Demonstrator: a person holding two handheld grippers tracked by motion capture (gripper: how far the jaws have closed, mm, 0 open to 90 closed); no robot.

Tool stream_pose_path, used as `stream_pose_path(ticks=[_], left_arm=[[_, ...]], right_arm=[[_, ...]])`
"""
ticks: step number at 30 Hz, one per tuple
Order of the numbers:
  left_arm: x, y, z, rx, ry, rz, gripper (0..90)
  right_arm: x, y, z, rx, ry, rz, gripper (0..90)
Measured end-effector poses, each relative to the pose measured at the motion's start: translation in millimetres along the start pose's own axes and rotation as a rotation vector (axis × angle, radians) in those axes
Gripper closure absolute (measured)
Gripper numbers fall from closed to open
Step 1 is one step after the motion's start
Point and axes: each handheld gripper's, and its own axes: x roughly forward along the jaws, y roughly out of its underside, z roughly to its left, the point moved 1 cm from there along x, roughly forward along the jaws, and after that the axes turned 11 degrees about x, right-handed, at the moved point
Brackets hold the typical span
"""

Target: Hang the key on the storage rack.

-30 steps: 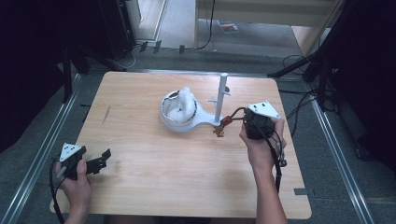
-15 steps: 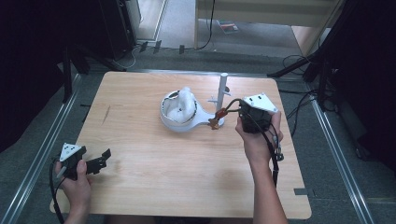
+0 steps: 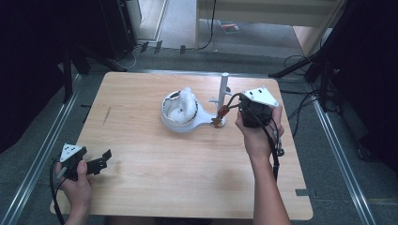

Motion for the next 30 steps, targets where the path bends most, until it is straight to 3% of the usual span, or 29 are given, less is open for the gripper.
stream_pose_path(ticks=[10,30], left_arm=[[0.2,0.0,-0.1,0.000,-0.001,0.001,0.6],[0.2,0.0,0.0,-0.004,0.002,0.003,0.5]], right_arm=[[-4.2,-5.9,2.6,-0.005,-0.010,-0.016,88.3],[24.3,-5.7,5.4,0.028,-0.044,0.029,87.8]])
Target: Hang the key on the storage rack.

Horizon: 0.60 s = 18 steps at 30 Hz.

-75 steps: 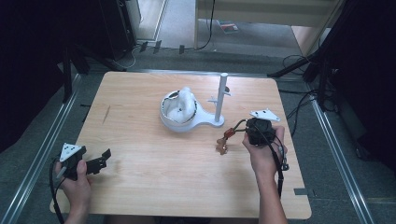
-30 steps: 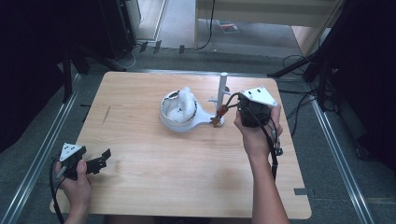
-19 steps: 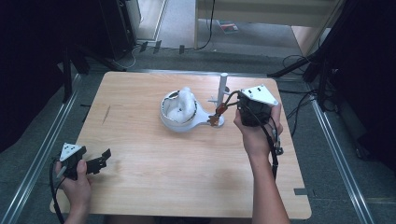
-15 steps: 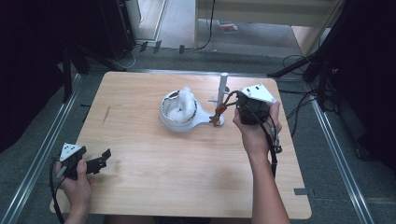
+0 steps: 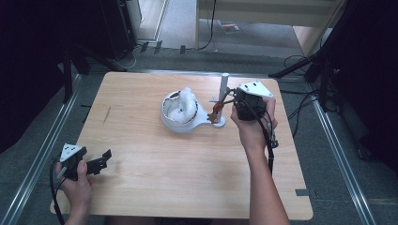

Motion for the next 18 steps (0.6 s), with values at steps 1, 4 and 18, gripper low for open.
stream_pose_path(ticks=[1,4,18], left_arm=[[0.1,0.0,0.0,0.000,0.000,0.000,0.6],[0.2,0.0,-0.1,0.002,-0.001,0.001,0.5],[0.5,-0.1,0.1,-0.004,0.000,0.002,0.6]], right_arm=[[0.8,-0.3,0.0,0.003,-0.002,0.000,87.7],[2.2,-1.1,-0.8,0.013,-0.009,-0.001,87.2],[8.4,-0.3,-3.9,0.054,-0.021,0.009,83.8]])
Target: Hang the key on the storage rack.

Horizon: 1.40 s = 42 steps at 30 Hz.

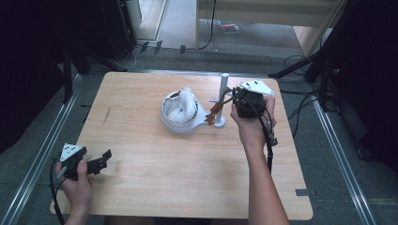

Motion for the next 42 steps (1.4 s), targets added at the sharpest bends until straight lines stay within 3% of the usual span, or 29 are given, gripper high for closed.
stream_pose_path(ticks=[17,28,33,39,42], left_arm=[[-0.1,0.0,0.3,0.002,0.001,0.000,0.6],[-2.2,1.0,0.0,0.000,0.009,-0.010,0.6],[-3.2,1.7,-0.2,0.000,0.013,-0.018,0.6],[-4.1,2.1,-0.8,0.006,0.015,-0.017,0.5],[-3.9,2.1,-0.8,0.007,0.013,-0.016,0.6]], right_arm=[[-0.9,4.9,-5.9,0.040,0.010,-0.015,70.7],[-2.5,20.5,-20.3,0.064,0.004,0.003,43.5],[-1.7,36.0,-23.9,0.064,-0.005,0.032,38.7],[-6.7,51.4,-31.4,0.104,-0.033,0.001,32.2],[-8.4,58.0,-35.4,0.097,-0.030,-0.004,26.7]])
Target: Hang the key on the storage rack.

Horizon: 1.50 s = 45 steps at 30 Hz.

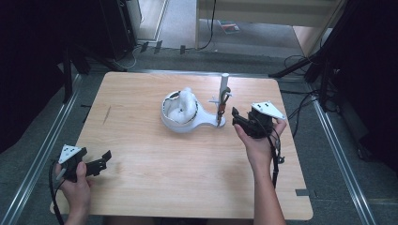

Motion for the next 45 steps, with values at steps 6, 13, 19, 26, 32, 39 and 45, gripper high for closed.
stream_pose_path(ticks=[6,13,19,26,32,39,45], left_arm=[[0.1,0.0,-0.5,0.003,0.000,0.000,0.6],[0.2,0.0,-0.7,0.003,-0.001,0.000,0.6],[0.2,-0.1,-0.8,0.003,-0.001,0.001,0.5],[0.2,-0.1,-0.8,0.003,-0.001,0.001,0.6],[0.3,-0.1,-0.7,0.004,-0.002,0.001,0.5],[0.3,-0.1,-0.7,0.003,-0.002,0.003,0.6],[0.3,-0.1,-0.6,0.003,-0.002,0.005,0.6]], right_arm=[[-6.6,12.0,-6.8,0.014,-0.005,0.021,16.4],[-12.7,28.7,-18.5,0.042,0.009,0.047,9.1],[-16.3,42.5,-28.4,0.064,0.012,0.070,5.5],[-20.8,60.7,-40.0,0.055,0.012,0.098,0.0],[-25.1,74.3,-50.0,0.061,0.032,0.114,0.0],[-31.0,86.8,-61.3,0.069,0.047,0.131,0.0],[-34.9,99.5,-72.2,0.084,0.072,0.156,0.0]])
